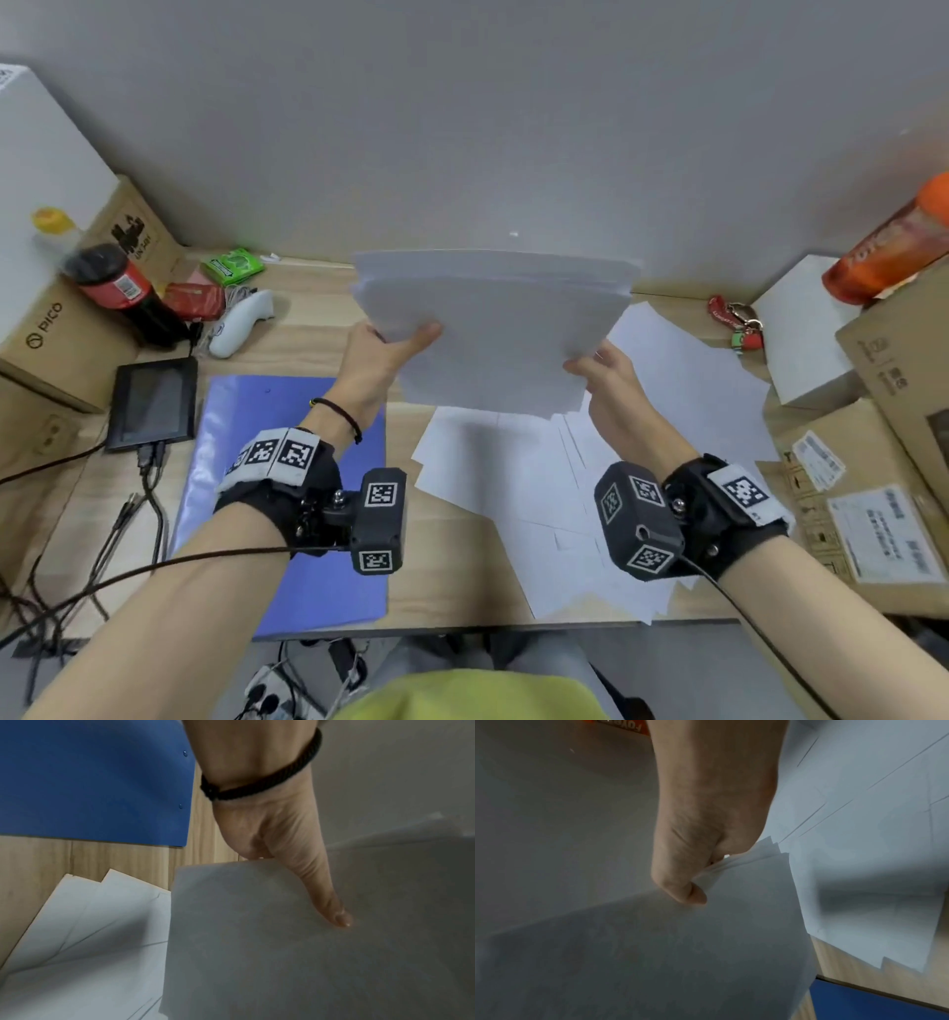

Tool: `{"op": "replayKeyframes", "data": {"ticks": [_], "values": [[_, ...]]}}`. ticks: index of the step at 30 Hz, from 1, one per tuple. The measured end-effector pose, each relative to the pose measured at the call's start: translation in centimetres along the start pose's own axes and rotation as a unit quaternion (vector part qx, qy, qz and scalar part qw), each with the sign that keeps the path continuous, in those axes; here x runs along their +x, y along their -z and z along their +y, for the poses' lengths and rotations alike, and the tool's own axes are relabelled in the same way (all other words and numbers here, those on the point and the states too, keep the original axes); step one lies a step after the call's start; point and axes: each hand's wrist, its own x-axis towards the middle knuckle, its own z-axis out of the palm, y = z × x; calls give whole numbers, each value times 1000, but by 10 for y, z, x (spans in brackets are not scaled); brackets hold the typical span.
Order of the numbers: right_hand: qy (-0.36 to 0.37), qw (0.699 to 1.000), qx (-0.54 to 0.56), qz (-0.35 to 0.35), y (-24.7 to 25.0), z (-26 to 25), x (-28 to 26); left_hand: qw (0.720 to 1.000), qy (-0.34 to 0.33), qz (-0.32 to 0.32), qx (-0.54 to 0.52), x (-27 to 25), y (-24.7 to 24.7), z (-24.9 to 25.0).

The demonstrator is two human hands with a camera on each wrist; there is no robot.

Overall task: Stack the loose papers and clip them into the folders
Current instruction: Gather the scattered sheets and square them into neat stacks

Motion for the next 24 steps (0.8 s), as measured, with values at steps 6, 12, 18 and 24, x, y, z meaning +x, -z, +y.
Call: {"op": "replayKeyframes", "data": {"ticks": [6, 12, 18, 24], "values": [[-99, 992, -67, -50, 11, 33, -19, 987, 63, -91, 114, -10, -1, -32], [-91, 985, -147, 16, 23, 33, 0, 984, 86, -100, 117, 5, -21, -20], [-167, 954, -196, 152, 69, 72, 3, 957, 211, -38, 193, 22, -11, -59], [-293, 913, -197, 204, 100, 104, -15, 914, 342, -24, 216, 15, -1, -101]]}}
